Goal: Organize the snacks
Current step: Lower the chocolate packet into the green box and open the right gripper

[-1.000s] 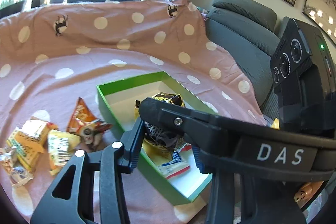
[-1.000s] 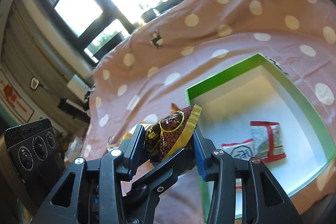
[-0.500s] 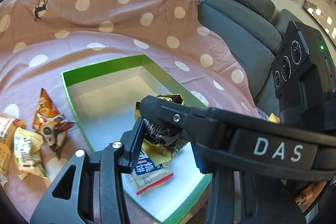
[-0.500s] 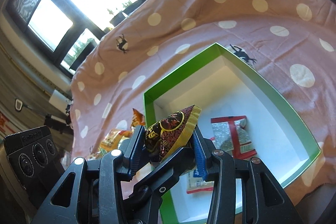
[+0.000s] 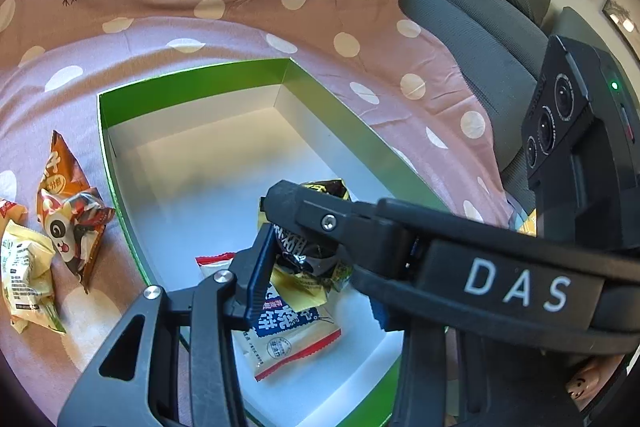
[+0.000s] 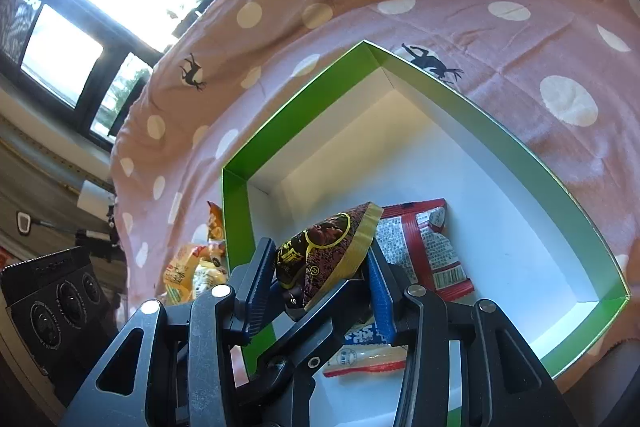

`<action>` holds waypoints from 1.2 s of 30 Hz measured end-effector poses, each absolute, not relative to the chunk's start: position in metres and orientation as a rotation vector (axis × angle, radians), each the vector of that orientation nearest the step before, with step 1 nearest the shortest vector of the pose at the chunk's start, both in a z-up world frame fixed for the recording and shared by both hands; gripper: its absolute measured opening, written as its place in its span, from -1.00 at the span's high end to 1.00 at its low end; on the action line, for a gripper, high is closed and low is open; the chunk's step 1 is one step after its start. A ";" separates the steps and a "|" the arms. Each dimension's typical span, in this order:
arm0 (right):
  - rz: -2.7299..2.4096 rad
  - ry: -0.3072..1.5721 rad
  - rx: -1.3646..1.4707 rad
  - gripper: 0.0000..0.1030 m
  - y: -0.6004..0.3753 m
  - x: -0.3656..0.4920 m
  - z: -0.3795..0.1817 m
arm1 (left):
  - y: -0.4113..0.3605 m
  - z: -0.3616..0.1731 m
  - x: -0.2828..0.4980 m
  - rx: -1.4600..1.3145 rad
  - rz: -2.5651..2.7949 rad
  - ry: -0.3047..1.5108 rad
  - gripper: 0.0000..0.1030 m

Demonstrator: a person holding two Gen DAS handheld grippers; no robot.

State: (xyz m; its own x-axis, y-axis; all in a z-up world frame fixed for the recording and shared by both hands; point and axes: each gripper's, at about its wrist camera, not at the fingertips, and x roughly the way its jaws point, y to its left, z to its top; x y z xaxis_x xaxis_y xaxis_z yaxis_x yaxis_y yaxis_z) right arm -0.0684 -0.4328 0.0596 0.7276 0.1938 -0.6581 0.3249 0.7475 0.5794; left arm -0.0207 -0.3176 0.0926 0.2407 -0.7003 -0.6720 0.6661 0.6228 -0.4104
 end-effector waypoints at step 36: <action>-0.099 0.817 0.833 0.09 -0.452 -0.061 0.033 | -0.340 0.072 -0.014 0.032 -0.878 1.012 0.22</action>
